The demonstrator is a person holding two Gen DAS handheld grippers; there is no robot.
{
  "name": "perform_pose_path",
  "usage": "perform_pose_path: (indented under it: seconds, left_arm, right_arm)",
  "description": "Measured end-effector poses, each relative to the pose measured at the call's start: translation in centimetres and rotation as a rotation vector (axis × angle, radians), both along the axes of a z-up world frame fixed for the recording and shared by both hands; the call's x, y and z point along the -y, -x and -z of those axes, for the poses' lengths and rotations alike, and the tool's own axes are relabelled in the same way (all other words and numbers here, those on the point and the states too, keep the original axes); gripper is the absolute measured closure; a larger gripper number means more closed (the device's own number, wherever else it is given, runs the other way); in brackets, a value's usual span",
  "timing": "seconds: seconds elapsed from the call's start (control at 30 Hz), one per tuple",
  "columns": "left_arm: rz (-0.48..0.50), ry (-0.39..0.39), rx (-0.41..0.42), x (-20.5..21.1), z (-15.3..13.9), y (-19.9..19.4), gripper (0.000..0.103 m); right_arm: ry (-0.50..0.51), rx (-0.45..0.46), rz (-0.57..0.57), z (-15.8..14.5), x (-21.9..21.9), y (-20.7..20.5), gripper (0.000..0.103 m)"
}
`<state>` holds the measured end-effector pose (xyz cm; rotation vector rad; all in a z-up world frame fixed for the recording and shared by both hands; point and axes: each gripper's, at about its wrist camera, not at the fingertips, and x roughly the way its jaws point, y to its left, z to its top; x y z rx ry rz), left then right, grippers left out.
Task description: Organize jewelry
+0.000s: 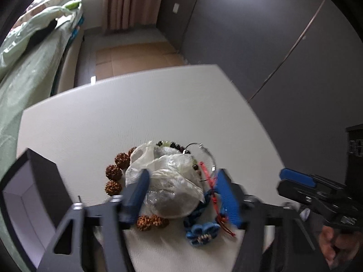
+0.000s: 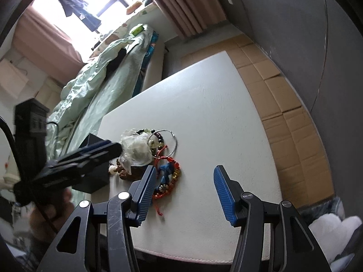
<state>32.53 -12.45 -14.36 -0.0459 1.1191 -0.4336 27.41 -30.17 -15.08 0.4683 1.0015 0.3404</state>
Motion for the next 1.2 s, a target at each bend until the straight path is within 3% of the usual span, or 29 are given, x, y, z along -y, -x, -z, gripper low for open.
perform_pose_path:
  seconds: [0.03, 0.13, 0.43, 0.83, 1.0, 1.2]
  left_arm:
    - [-0.013, -0.004, -0.015, -0.1, 0.5, -0.3, 0.076]
    - [-0.048, -0.004, -0.014, -0.7, 0.5, -0.7, 0.1]
    - [-0.054, 0.085, 0.071, -2.5, -3.5, 0.4, 0.102]
    - [-0.084, 0.155, 0.138, -5.6, -6.9, 1.6, 0.102]
    - [-0.097, 0.164, 0.155, -6.8, -7.6, 1.9, 0.102]
    - [-0.108, 0.179, 0.184, -7.8, -8.6, 2.7, 0.102]
  right_arm:
    - [-0.008, -0.004, -0.001, 0.1, -0.1, -0.1, 0.049]
    - [-0.016, -0.01, -0.004, 0.4, -0.6, -0.6, 0.053]
    - [0.024, -0.053, -0.076, 1.6, -3.8, -3.4, 0.07]
    - [0.183, -0.078, -0.113, 2.4, -6.0, -5.7, 0.071]
    - [0.186, -0.117, -0.119, 2.7, -5.9, -5.7, 0.071]
    - [0.251, -0.09, -0.147, 2.7, -6.8, -5.5, 0.075]
